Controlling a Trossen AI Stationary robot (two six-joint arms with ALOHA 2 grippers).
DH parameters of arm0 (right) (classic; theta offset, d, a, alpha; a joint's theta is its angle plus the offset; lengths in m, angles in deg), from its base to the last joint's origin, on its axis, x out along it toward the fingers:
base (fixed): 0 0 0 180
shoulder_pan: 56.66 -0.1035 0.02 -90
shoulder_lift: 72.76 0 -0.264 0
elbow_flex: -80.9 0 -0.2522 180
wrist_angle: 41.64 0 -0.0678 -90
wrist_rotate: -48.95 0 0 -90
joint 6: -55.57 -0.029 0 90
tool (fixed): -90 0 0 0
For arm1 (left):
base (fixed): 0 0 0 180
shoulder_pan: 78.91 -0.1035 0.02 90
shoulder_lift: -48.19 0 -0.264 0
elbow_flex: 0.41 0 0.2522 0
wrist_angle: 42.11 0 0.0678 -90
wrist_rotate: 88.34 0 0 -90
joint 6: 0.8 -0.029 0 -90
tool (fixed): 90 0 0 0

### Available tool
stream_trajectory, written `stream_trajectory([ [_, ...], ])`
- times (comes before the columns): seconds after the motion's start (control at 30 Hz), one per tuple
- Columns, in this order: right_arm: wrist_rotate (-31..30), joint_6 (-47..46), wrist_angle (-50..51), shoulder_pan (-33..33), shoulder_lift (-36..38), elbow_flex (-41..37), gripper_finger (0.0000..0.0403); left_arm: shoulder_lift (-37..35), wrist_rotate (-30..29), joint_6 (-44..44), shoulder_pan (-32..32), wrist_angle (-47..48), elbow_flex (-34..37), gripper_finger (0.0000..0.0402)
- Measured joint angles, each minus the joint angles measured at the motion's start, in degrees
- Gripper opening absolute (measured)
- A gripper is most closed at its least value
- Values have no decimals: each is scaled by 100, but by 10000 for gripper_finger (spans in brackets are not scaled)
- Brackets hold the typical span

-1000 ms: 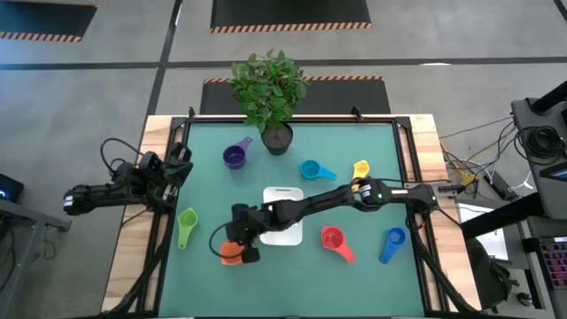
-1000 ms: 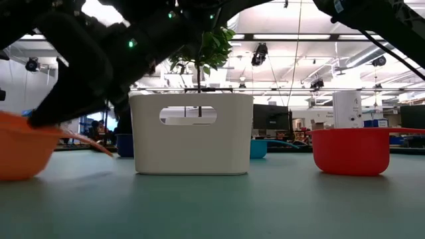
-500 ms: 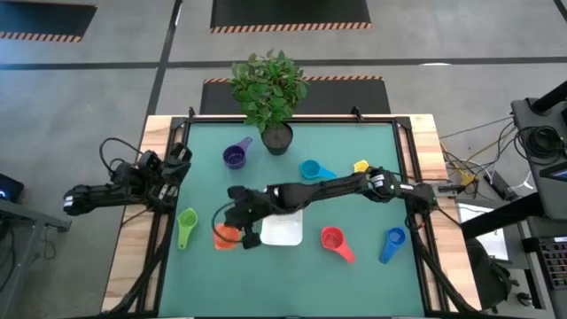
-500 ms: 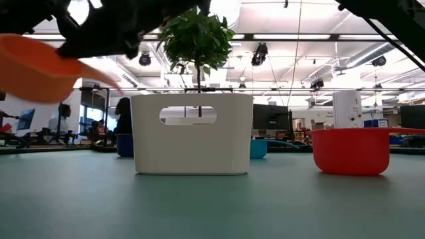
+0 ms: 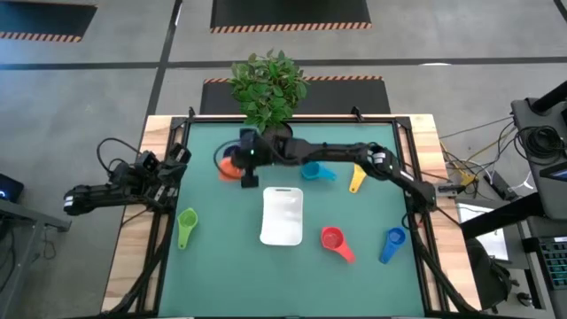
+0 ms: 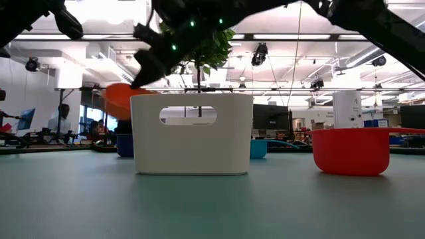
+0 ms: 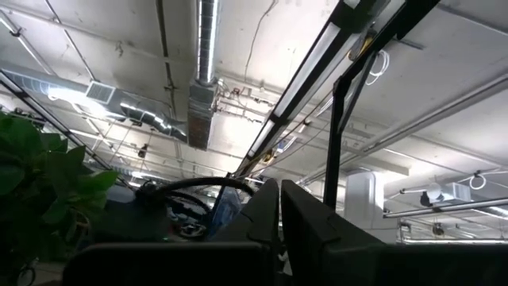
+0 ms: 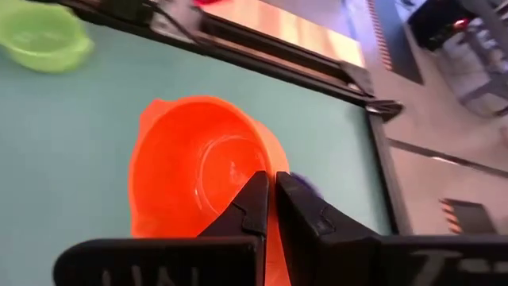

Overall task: Nest measuring cups in basket
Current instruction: Stack the orange measuring cup on top of the violet measuring cup

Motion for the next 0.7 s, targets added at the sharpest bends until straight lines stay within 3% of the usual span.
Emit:
stream_trajectory([
  [0.7, 38, 943, -802, 478, -27, -450, 9, 0, 2, -31, -2, -41, 0, 0],
])
